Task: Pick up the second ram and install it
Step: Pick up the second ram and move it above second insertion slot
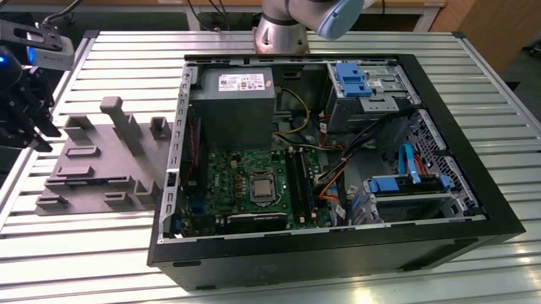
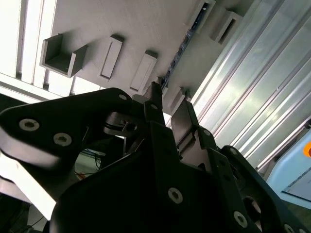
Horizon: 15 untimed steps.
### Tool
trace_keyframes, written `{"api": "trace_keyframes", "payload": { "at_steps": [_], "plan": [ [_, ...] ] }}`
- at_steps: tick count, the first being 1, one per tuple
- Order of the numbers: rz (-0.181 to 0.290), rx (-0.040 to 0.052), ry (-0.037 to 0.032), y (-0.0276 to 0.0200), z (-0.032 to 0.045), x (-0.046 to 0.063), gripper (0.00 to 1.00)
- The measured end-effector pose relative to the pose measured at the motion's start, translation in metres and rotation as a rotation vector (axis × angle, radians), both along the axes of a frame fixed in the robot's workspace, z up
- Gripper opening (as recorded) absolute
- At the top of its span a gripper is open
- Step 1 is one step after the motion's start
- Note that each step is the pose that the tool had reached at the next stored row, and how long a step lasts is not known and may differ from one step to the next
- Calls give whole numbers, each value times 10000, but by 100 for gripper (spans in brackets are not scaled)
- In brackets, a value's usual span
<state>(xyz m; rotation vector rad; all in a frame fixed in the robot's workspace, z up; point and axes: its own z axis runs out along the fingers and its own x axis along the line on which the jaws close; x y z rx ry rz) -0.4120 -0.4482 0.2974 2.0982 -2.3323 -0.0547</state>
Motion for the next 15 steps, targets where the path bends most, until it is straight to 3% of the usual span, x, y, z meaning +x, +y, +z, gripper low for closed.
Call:
{"api": "trace_keyframes", "payload": {
  "at_steps": [2, 3, 6, 12, 15],
  "plan": [
    [-1, 2, -2, -23, -37, 0, 36],
    [-2, 2, -2, -56, -116, 0, 36],
    [-2, 2, -2, -66, -200, 0, 36],
    [-2, 2, -2, -67, -223, 0, 36],
    [-1, 3, -4, -70, -271, 0, 36]
  ]
}}
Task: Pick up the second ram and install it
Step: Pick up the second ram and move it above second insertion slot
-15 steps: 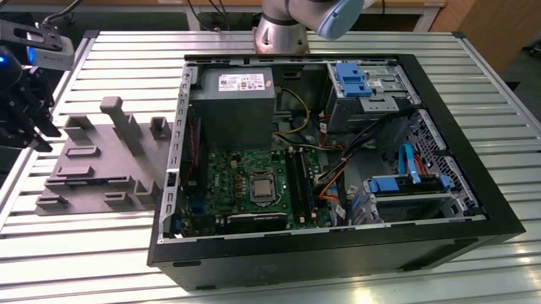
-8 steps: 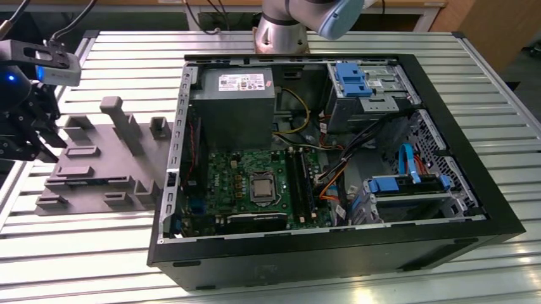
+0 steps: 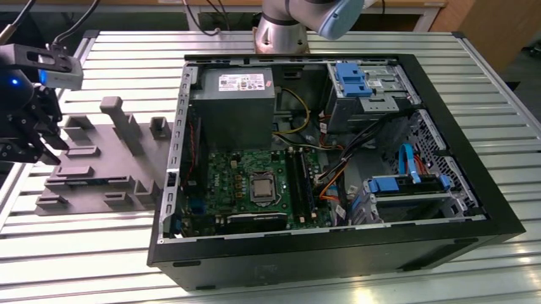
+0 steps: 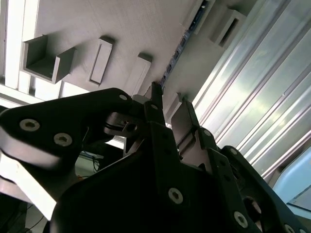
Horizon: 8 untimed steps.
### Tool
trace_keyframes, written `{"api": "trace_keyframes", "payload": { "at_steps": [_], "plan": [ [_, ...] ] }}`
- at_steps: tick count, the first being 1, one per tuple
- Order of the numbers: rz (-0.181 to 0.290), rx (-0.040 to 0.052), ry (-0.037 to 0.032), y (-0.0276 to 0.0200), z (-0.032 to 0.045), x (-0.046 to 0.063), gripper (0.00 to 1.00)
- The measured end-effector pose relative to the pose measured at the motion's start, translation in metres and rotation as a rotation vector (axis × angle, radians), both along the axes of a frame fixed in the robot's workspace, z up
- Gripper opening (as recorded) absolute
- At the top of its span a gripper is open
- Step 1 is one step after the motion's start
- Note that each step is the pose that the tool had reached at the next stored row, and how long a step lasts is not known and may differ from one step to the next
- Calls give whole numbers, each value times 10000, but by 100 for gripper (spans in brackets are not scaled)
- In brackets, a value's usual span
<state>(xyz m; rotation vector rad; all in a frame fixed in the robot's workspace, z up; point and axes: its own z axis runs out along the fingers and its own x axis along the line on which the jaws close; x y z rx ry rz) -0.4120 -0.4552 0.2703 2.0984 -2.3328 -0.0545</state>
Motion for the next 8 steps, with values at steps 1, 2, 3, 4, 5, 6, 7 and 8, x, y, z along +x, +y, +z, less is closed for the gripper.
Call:
{"api": "trace_keyframes", "payload": {
  "at_steps": [1, 2, 3, 4, 5, 6, 7, 8],
  "plan": [
    [1, -1, 2, -4, -16, 0, 36],
    [1, -1, 1, -8, -35, 0, 36],
    [1, 0, 1, -13, -53, 0, 36],
    [0, -1, 2, -18, -71, 0, 36],
    [0, -1, 2, -23, -90, 0, 36],
    [0, -1, 1, -27, -108, 0, 36],
    [0, 0, 1, -31, -126, 0, 36],
    [-1, 0, 1, -34, -145, -1, 36]
  ]
}}
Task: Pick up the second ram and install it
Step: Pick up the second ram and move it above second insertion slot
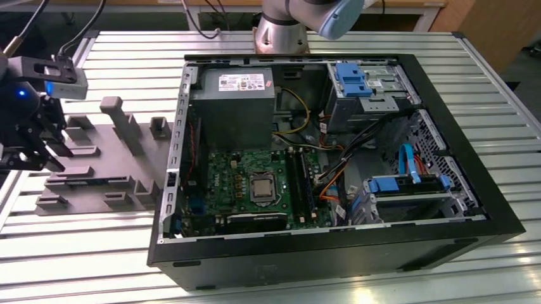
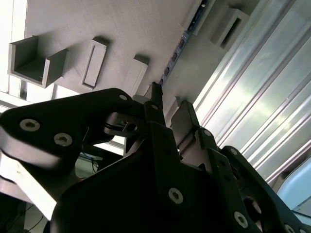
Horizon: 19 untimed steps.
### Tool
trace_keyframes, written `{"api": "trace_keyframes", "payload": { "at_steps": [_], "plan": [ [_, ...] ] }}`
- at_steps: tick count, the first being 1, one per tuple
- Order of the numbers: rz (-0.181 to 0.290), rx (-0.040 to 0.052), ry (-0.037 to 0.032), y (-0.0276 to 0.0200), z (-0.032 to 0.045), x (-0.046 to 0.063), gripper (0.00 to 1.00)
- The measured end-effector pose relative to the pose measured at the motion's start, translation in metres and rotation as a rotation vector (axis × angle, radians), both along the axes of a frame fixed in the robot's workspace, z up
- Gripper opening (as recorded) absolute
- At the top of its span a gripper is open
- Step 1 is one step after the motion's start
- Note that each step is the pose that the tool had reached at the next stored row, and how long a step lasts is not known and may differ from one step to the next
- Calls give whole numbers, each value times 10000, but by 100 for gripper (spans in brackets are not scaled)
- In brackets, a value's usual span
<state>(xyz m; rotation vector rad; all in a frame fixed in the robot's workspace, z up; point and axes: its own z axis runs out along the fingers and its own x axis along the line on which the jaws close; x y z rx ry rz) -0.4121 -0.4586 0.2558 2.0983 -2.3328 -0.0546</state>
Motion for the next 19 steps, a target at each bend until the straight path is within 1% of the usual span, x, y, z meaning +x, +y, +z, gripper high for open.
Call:
{"api": "trace_keyframes", "payload": {
  "at_steps": [12, 16, 19],
  "plan": [
    [13, 0, 1, -9, -215, 0, 36],
    [13, 1, -1, -8, -228, 1, 36],
    [14, -1, 1, -8, -276, 4, 36]
  ]
}}
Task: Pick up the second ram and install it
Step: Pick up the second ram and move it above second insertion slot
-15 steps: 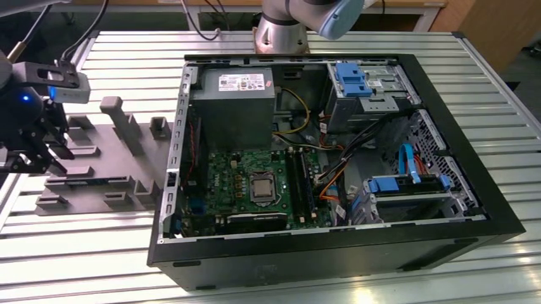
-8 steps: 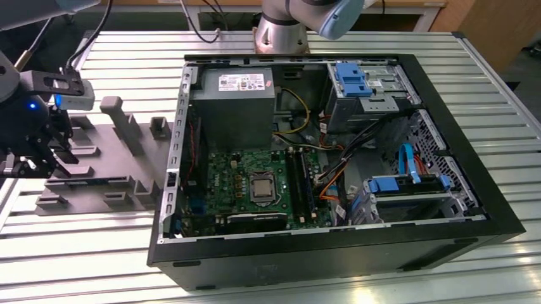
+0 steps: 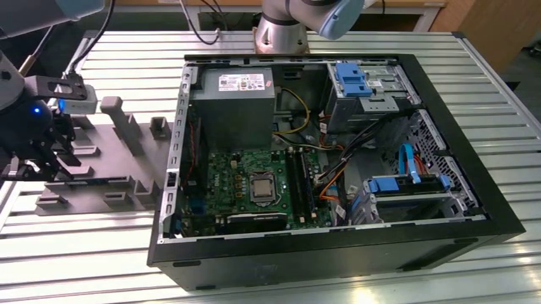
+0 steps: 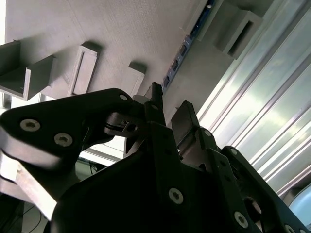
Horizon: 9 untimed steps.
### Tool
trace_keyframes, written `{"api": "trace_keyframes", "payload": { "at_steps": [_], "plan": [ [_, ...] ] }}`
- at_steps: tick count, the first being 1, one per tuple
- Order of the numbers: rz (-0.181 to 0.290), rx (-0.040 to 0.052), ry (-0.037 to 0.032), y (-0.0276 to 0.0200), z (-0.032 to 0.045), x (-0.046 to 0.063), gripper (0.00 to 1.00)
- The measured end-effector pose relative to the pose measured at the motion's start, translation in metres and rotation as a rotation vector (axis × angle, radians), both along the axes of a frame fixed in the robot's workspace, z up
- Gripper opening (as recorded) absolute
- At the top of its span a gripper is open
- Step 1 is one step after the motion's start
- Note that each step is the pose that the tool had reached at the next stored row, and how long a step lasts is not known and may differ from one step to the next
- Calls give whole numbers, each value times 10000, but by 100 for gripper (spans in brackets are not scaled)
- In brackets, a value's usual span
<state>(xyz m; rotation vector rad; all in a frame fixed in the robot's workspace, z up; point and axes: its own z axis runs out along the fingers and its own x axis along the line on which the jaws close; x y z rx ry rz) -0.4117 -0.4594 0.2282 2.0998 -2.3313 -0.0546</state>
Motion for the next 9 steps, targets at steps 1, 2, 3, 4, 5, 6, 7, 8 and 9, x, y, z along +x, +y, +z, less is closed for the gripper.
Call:
{"api": "trace_keyframes", "payload": {
  "at_steps": [1, 2, 3, 4, 5, 6, 7, 8, 9],
  "plan": [
    [1, 1, -1, 0, -19, 1, 36],
    [3, 0, 0, 0, -37, 1, 36],
    [14, 0, 1, 0, -55, 1, 36],
    [94, 1, -1, -1, -92, 2, 36],
    [206, 1, -1, -1, -109, 1, 36],
    [326, 0, 0, -1, -124, 1, 36],
    [392, 0, 1, -1, -138, 2, 36],
    [417, 0, 0, -1, -153, 2, 36],
    [418, 1, 0, -1, -165, 1, 36]
  ]
}}
